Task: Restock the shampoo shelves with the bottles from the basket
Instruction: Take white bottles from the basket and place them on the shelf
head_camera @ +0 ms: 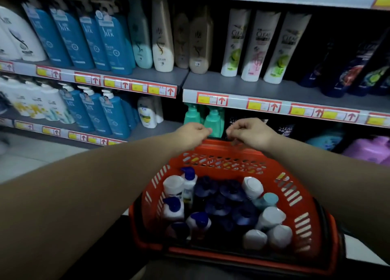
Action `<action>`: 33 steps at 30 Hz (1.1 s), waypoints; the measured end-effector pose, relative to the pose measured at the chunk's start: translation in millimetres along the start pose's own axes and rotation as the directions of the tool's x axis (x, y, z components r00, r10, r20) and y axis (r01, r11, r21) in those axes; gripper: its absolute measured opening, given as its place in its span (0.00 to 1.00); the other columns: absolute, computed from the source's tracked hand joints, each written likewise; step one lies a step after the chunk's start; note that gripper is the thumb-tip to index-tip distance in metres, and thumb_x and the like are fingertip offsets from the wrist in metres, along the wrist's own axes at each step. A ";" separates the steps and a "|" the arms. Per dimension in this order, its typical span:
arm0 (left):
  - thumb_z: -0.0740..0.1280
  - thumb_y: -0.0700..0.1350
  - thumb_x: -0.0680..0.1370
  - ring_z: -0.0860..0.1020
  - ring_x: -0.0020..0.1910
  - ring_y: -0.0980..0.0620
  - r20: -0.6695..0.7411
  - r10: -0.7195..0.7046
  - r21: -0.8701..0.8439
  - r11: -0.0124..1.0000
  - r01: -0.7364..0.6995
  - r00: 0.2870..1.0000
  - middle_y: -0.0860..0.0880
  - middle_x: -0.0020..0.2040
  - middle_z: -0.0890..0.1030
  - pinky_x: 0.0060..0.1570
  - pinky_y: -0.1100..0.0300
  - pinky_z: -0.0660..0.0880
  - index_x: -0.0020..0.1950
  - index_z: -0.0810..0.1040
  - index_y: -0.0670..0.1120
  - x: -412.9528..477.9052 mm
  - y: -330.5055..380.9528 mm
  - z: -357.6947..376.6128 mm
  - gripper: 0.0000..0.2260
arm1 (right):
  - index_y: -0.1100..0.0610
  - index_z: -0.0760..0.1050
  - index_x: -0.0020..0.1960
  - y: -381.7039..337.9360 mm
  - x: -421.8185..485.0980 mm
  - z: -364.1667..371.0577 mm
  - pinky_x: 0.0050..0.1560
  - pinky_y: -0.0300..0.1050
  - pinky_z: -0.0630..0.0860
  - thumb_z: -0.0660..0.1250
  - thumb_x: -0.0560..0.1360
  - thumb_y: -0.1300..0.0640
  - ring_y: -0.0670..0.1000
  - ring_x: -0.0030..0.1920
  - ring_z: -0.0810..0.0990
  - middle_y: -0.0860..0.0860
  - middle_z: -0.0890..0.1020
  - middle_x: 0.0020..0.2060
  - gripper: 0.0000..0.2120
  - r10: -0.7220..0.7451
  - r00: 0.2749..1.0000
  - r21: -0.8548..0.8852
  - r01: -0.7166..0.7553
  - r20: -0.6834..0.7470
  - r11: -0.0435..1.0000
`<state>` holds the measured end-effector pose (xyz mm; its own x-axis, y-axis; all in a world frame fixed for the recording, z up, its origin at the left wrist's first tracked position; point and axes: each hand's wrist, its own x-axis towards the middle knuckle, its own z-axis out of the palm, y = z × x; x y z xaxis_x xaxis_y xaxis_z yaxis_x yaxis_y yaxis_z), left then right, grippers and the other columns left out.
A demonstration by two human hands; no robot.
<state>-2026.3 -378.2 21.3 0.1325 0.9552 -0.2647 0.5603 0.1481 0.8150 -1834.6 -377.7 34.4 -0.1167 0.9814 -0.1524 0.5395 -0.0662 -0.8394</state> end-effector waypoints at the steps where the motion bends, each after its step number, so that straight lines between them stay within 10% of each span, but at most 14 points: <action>1: 0.61 0.56 0.79 0.80 0.56 0.43 0.016 -0.016 0.024 1.000 0.015 1.000 0.42 0.58 0.81 0.60 0.46 0.75 0.56 0.79 0.43 1.9 -6.7 3.2 0.18 | 0.61 0.81 0.47 8.2 1.7 2.4 0.47 0.53 0.79 0.69 0.77 0.60 0.55 0.40 0.82 0.60 0.84 0.45 0.05 0.009 1.000 -0.015 -0.009 0.011 1.000; 9: 0.61 0.55 0.79 0.79 0.57 0.44 0.149 -0.073 0.099 0.993 0.059 0.986 0.43 0.57 0.81 0.61 0.45 0.75 0.56 0.79 0.45 21.5 -43.1 30.3 0.16 | 0.66 0.80 0.51 58.9 8.3 0.5 0.37 0.36 0.73 0.67 0.79 0.60 0.43 0.37 0.76 0.46 0.79 0.37 0.09 0.107 0.988 -0.202 -0.083 0.113 0.976; 22: 0.61 0.53 0.80 0.78 0.59 0.46 0.250 -0.135 0.137 0.985 0.103 0.959 0.45 0.58 0.80 0.60 0.50 0.75 0.58 0.79 0.45 40.6 -65.8 60.1 0.15 | 0.54 0.72 0.66 130.2 4.9 4.3 0.55 0.46 0.74 0.69 0.76 0.50 0.57 0.60 0.76 0.54 0.77 0.62 0.20 0.333 0.910 -0.747 -0.041 0.246 0.664; 33: 0.61 0.52 0.80 0.78 0.58 0.47 0.295 -0.112 0.154 0.986 0.069 0.949 0.46 0.58 0.81 0.57 0.53 0.75 0.58 0.79 0.46 38.1 -62.9 71.1 0.14 | 0.53 0.71 0.63 156.9 -3.4 22.3 0.55 0.51 0.76 0.67 0.76 0.54 0.59 0.58 0.78 0.56 0.79 0.60 0.16 0.253 0.955 -0.788 -0.035 0.155 0.615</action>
<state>-1998.3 -369.4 -76.7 0.3036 0.8143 -0.4947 0.6871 0.1726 0.7058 -1768.1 -395.4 -108.4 -0.1040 0.8924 -0.4391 0.9928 0.0665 -0.1000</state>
